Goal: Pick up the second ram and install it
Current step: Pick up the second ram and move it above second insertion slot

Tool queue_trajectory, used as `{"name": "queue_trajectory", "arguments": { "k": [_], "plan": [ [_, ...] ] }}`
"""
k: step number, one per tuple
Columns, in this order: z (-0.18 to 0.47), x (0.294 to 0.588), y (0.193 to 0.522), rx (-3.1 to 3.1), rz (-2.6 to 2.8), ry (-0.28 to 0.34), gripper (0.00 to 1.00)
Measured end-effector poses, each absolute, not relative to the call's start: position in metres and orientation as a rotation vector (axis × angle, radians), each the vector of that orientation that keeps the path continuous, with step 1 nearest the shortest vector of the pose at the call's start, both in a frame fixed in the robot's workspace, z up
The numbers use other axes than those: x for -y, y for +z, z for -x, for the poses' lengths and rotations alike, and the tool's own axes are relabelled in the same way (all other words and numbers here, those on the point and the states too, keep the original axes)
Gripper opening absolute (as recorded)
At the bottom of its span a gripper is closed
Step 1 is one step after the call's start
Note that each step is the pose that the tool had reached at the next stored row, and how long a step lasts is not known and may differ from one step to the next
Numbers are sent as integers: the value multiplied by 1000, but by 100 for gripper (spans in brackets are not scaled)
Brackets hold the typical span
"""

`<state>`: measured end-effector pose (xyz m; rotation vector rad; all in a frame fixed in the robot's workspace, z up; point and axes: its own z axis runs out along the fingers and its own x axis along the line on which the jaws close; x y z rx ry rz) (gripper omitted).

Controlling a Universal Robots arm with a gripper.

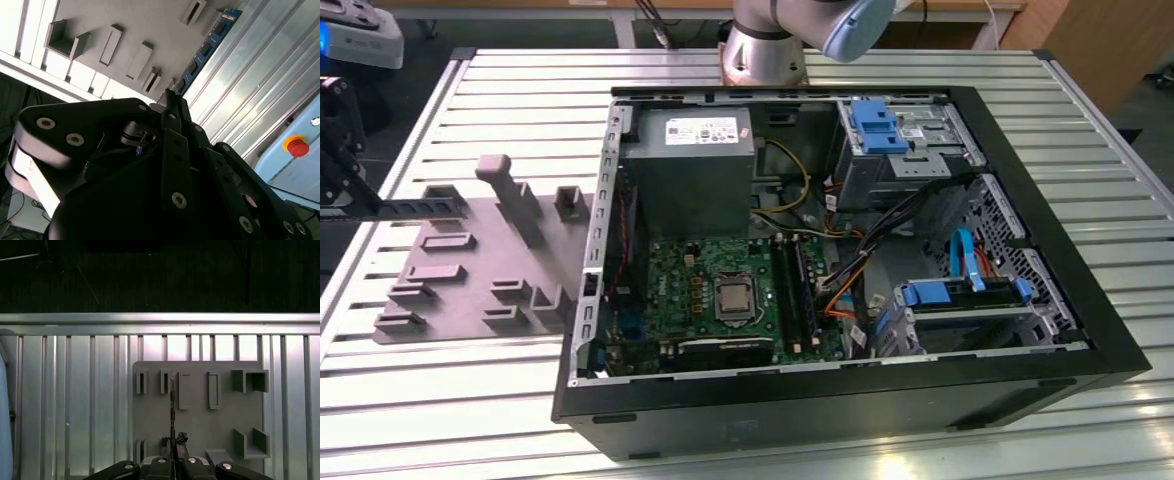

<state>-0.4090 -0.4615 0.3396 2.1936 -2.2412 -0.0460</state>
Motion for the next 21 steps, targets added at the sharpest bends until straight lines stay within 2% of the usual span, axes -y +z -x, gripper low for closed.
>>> {"name": "queue_trajectory", "arguments": {
  "k": [21],
  "plan": [
    [409,462,361,2242,-2194,-46,14]
  ]
}}
